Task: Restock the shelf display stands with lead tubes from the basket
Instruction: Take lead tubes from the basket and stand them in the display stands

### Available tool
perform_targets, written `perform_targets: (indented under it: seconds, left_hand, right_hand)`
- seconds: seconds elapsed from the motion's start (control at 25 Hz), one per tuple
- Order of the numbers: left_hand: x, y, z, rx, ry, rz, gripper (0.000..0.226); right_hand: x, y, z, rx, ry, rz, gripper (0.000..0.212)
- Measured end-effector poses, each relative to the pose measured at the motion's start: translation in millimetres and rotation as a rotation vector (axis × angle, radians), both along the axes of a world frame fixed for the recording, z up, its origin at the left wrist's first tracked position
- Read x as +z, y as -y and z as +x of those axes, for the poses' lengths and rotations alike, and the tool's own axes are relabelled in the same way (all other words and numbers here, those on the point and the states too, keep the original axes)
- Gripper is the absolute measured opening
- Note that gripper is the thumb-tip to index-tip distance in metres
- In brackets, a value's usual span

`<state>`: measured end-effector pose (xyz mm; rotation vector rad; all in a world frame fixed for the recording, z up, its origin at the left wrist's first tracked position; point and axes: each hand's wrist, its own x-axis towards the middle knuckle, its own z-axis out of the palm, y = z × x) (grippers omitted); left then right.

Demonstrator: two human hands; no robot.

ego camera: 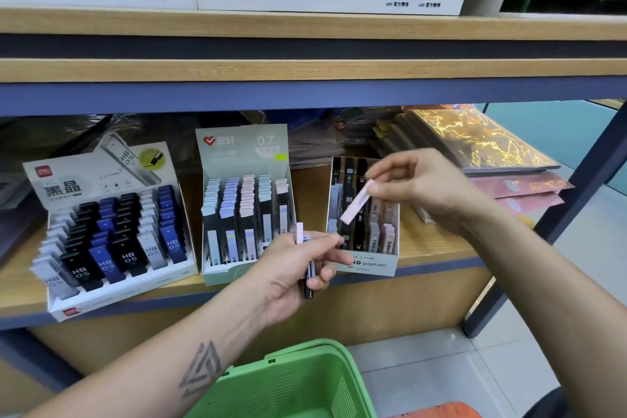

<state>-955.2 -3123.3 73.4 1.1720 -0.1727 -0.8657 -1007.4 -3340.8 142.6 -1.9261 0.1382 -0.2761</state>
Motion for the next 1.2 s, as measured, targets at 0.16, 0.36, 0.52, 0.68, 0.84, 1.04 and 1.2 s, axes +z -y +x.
perform_targets:
  seconds: [0.16, 0.36, 0.52, 0.68, 0.84, 1.04, 1.2]
  left_hand:
    - [-2, 6, -2, -0.012, -0.022, 0.023, 0.019]
    - [-7, 18, -4, -0.027, -0.037, 0.032, 0.014]
    - [-9, 21, -5, -0.042, -0.041, 0.036, 0.011]
    - [-11, 19, -3, -0.050, -0.041, 0.039, 0.011]
    - [-10, 19, -3, -0.071, -0.040, 0.034, 0.008]
    - [-2, 15, -4, -0.125, -0.129, -0.031, 0.021]
    - [4, 7, -3, -0.165, -0.152, -0.105, 0.031]
  right_hand:
    - [0, 30, -3, -0.312, 0.119, -0.103, 0.012]
    - [-11, 48, 3, -0.435, 0.167, -0.502, 0.013]
    - [-24, 44, 10, -0.388, 0.124, -0.701, 0.012]
    - [-36, 36, 16, -0.376, 0.081, -0.882, 0.009]
    - [-40, 28, 18, -0.397, 0.044, -1.085, 0.008]
    - [-39, 23, 17, -0.402, 0.074, -1.072, 0.018]
    - [-21, -7, 11, -0.120, 0.074, -0.508, 0.014]
